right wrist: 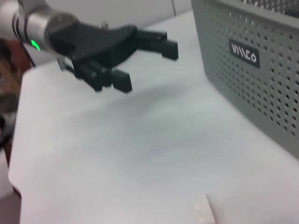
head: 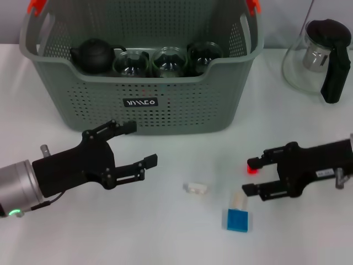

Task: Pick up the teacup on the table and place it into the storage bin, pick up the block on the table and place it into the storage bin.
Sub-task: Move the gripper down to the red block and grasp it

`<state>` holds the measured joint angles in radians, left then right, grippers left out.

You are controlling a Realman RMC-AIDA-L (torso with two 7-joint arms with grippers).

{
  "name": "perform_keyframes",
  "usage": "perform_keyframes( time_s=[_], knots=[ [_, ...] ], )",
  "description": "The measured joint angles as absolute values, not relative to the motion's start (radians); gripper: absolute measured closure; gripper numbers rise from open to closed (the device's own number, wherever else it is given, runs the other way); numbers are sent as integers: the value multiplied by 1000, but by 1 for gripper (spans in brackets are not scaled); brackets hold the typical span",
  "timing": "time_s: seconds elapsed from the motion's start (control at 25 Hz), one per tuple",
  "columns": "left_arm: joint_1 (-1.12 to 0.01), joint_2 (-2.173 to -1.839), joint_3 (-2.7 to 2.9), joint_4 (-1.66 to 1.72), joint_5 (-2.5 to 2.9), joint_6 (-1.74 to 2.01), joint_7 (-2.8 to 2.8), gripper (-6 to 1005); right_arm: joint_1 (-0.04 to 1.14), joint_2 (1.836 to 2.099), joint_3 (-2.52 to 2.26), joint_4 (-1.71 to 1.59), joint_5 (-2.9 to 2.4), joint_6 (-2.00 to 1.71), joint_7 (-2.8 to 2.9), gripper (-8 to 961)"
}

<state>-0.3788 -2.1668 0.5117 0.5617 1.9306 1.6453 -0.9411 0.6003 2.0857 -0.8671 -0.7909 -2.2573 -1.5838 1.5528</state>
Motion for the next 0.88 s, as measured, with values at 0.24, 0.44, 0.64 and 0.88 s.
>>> perform_keyframes(
  time_s=[0.24,0.44,0.64,0.88],
  knots=[
    [-391,-2167,498,516,1910,1617,-933,125,674,2092,-922,-842,-2362,-1563,1642,240],
    [-398,-2168,498,488,1889,1593,-928,125,691,2096,-994,-881,-2438,-1503,1742,242],
    [-403,-2168,499,472,1876,1588,-927,125,688,2096,-1019,-908,-2465,-1463,1837,243],
    [-408,-2169,499,456,1876,1571,-907,125,684,2098,-1064,-896,-2466,-1396,1868,336]
  ],
)
